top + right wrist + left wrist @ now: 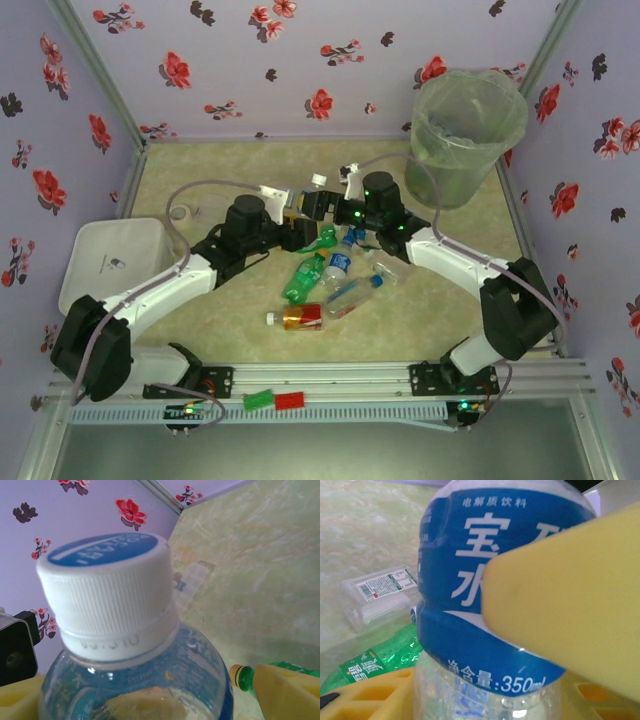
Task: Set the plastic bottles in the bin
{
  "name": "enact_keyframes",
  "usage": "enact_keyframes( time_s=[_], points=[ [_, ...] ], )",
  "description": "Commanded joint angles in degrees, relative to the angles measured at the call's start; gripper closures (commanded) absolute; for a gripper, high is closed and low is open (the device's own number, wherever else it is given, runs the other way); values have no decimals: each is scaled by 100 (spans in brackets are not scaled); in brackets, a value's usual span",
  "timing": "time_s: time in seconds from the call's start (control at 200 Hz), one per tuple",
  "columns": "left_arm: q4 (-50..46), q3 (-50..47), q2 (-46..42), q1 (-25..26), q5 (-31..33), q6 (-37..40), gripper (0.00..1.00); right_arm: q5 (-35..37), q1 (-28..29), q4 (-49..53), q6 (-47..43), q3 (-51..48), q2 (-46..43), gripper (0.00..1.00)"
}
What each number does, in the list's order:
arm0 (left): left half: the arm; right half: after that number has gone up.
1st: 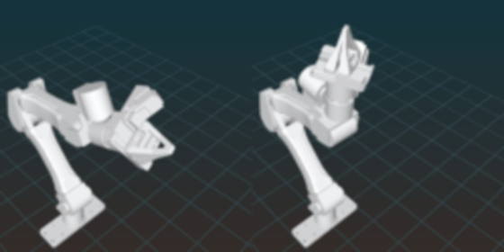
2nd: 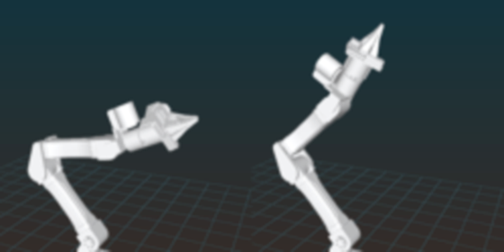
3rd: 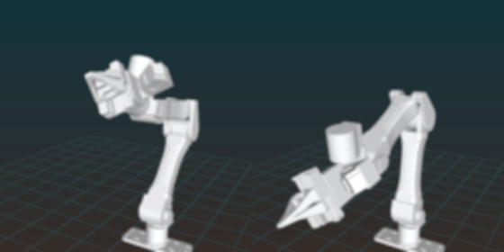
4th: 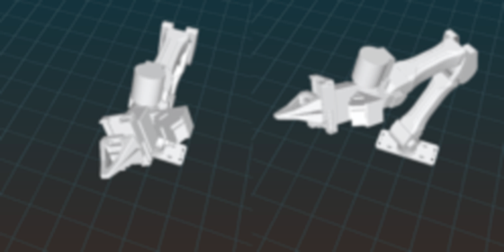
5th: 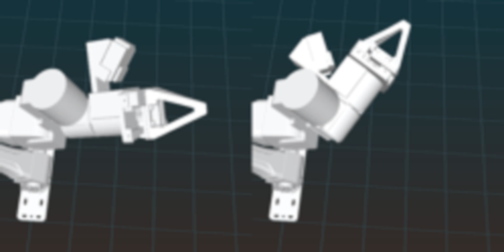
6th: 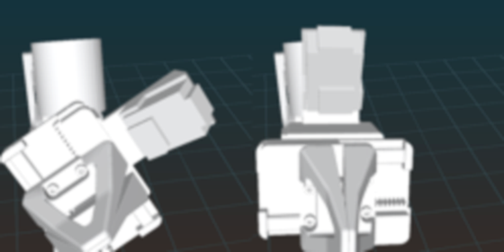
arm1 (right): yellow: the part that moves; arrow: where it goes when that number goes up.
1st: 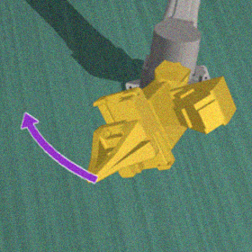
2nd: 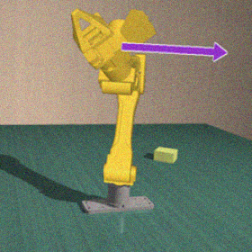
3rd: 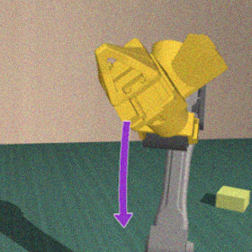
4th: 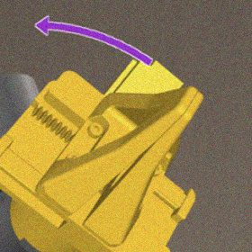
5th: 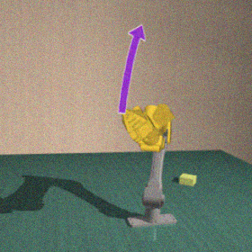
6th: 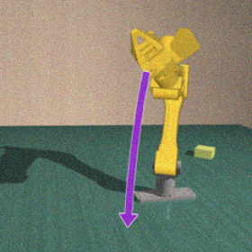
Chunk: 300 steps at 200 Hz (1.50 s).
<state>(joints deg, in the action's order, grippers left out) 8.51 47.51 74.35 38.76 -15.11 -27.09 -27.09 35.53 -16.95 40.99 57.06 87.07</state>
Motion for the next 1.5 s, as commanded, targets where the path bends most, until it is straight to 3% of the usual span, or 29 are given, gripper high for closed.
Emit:
enact_keyframes(
  time_s=[0.0,0.21,0.345,0.52,0.7,1.105,1.495],
  points=[
    [318,76,38,70,-170,12,50,79,42,-37,-69,153,156,15],
    [271,126,45,70,-172,72,46,132,33,-55,-73,221,223,41],
    [291,147,82,77,-169,62,39,177,14,25,-65,271,152,51],
    [335,128,78,70,-174,23,16,318,7,99,-125,205,-65,54],
    [335,44,-48,70,-94,20,7,636,-108,650,-433,237,-267,54],
    [311,-725,-918,-193,1727,-213,0,1212,-1221,2174,-1263,947,-783,57],
    [-102,-966,-610,-892,1740,-1172,0,2214,-2332,3377,-2455,2701,-730,57]
  ],
)
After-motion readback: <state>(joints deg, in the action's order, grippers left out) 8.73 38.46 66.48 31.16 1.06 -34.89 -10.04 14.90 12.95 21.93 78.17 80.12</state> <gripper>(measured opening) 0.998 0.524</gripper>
